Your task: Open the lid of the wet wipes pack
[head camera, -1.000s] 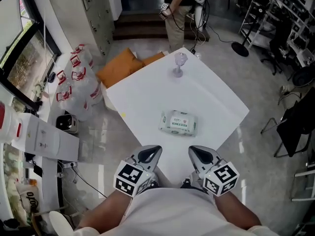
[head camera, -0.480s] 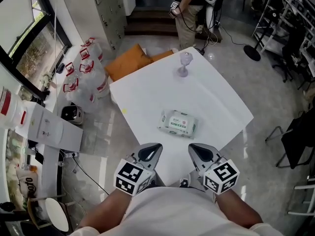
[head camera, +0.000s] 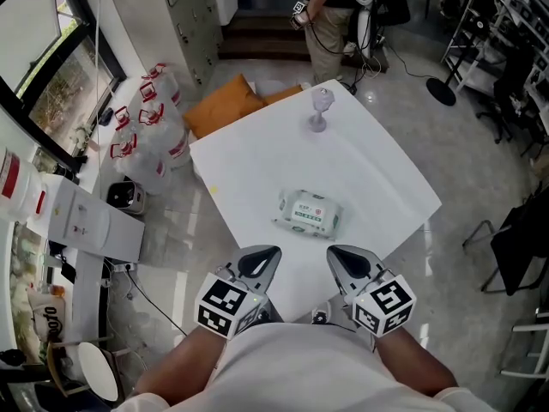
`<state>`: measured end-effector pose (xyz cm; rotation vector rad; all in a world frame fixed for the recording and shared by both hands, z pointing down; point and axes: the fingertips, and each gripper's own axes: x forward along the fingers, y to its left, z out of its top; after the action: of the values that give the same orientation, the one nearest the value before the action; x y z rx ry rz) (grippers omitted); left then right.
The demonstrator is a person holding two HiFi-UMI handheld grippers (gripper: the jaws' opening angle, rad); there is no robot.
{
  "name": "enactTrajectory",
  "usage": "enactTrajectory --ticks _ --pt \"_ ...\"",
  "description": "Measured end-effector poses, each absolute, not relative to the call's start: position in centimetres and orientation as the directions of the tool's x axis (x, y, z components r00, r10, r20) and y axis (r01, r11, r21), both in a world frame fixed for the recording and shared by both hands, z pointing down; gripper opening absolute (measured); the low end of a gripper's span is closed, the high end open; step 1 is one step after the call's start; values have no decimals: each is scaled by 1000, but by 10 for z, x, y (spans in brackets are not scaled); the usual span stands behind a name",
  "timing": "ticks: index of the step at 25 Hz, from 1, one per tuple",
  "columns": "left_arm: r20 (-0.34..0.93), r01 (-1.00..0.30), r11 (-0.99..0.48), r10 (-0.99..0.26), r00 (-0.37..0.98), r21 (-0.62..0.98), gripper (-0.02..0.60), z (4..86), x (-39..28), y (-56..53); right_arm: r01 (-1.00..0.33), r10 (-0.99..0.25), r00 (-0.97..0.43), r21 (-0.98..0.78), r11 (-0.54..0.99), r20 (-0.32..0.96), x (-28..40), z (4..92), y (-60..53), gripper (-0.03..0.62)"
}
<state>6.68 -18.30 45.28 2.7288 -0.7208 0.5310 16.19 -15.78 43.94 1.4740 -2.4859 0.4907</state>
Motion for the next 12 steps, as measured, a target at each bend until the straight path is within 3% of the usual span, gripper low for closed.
enactTrajectory --ticks 2,4,12 --pt "411 -520 -839 -422 808 162 9 453 67 -185 -885 -823 -465 -161 437 326 165 437 -160 9" --pt "410 -521 -838 -422 808 165 9 453 67 -185 -887 -829 -461 -153 435 316 165 435 -161 74" --pt "408 -518 -839 -419 811 167 9 452 65 -188 -890 -828 -455 -133 437 328 161 436 -164 75"
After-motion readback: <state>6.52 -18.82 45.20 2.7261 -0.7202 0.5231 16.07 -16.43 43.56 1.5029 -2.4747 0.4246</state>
